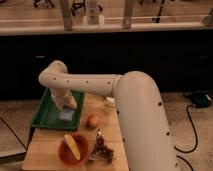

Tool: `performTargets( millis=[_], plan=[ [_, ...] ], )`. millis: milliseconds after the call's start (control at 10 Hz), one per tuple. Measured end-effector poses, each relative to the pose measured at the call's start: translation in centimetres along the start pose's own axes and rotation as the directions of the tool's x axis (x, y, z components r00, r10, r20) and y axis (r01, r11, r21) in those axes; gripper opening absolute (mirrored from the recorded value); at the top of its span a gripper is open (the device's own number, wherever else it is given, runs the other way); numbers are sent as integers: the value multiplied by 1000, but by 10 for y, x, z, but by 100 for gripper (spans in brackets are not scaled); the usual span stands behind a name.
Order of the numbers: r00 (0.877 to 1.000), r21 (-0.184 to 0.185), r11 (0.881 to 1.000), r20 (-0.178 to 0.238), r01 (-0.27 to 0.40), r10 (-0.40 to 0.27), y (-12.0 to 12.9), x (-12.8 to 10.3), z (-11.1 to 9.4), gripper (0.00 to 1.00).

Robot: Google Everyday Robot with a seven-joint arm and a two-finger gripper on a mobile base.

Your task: Place sponge in tray

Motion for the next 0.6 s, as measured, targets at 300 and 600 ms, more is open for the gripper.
performTargets(
  millis=[300, 600],
  plan=[
    [1000, 4, 1000, -8, 18, -18, -15, 6, -7, 41],
    [1000, -20, 999, -6, 27, -28, -22, 9, -11, 71]
  ],
)
